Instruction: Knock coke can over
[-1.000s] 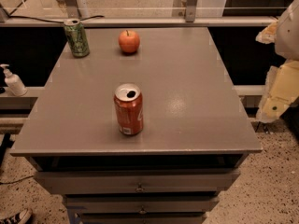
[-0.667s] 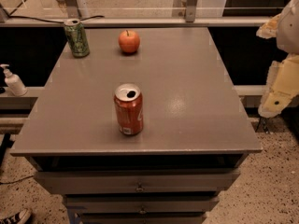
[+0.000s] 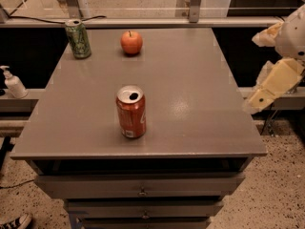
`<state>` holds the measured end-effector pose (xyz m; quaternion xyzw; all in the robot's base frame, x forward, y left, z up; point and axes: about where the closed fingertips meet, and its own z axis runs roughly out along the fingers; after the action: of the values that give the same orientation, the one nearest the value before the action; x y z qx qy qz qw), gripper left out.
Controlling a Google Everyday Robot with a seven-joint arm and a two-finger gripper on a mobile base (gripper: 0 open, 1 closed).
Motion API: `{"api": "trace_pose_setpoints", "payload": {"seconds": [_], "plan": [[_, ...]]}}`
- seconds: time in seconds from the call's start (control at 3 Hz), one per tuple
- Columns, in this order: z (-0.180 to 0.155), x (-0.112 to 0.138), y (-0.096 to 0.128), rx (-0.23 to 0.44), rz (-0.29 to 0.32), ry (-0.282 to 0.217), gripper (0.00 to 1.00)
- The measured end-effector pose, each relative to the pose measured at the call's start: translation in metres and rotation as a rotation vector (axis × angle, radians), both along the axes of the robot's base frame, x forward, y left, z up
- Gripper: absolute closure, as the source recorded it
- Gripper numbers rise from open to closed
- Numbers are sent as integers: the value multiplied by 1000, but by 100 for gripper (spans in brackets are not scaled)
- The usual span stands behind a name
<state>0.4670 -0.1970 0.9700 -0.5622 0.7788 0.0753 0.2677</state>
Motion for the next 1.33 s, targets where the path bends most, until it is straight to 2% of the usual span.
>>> {"api": "trace_pose_setpoints", "payload": {"seconds": [0.33,0.67,1.0,1.33], "plan": [[-3,-7,38,185,42,-5,0],[-3,-36,77,357,99,-1,0],[9,-44,91,432,112,9,0],[4,-41,89,448,114,1,0]]}}
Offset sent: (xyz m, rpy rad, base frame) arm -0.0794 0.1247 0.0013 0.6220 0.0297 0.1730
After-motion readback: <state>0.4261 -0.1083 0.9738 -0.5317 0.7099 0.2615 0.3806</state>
